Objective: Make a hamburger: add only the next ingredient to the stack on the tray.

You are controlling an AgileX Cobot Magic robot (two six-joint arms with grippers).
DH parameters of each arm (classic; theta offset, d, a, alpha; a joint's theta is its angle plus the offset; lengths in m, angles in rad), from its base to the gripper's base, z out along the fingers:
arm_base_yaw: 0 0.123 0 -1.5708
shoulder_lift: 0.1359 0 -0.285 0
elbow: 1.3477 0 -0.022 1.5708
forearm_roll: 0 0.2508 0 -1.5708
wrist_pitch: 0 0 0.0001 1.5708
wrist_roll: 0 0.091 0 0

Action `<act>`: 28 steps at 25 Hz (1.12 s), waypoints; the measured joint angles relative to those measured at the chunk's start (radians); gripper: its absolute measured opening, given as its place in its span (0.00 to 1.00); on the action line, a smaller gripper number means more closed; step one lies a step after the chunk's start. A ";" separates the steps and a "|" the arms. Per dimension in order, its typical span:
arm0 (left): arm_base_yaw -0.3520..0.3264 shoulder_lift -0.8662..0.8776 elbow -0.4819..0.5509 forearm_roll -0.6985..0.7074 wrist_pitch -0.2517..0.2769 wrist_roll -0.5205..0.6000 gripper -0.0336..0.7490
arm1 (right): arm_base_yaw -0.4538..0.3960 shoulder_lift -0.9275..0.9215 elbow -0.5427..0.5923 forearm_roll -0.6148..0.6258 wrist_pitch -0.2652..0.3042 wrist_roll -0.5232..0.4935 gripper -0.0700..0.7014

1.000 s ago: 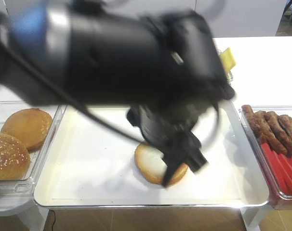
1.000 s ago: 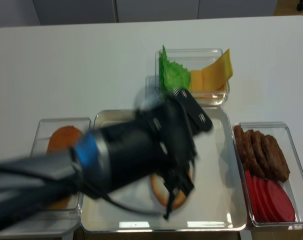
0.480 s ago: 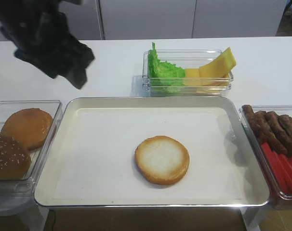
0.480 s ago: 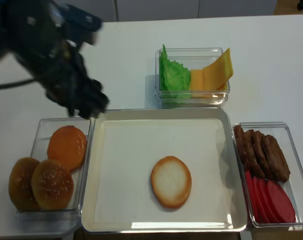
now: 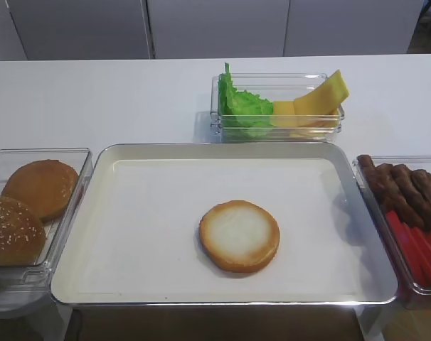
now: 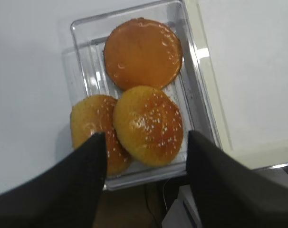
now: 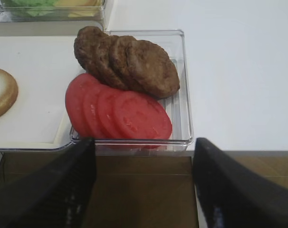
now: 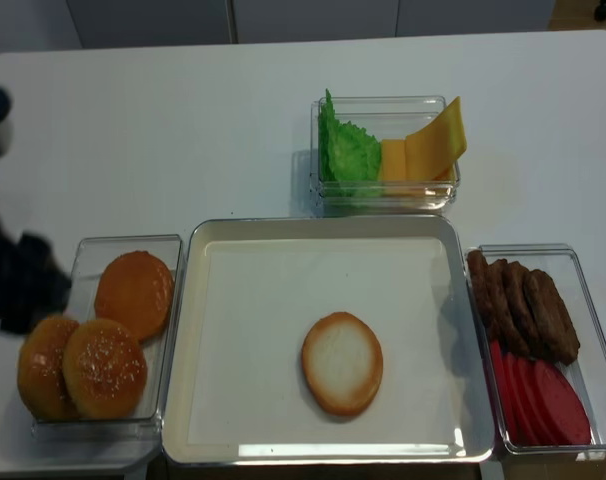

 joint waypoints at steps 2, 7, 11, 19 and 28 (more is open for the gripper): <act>0.000 -0.098 0.050 -0.007 0.007 -0.017 0.55 | 0.000 0.000 0.000 0.000 0.000 0.000 0.73; 0.001 -0.350 0.164 -0.021 0.037 -0.051 0.55 | 0.000 0.000 0.000 0.000 0.000 0.001 0.73; 0.001 -0.536 0.242 -0.045 0.043 -0.052 0.55 | 0.000 0.000 0.000 0.000 0.000 0.001 0.73; 0.001 -0.871 0.381 -0.060 0.054 -0.052 0.55 | 0.000 0.000 0.000 0.000 0.000 0.001 0.73; 0.001 -0.979 0.505 -0.061 0.060 -0.052 0.55 | 0.000 0.000 0.000 0.000 0.000 0.001 0.73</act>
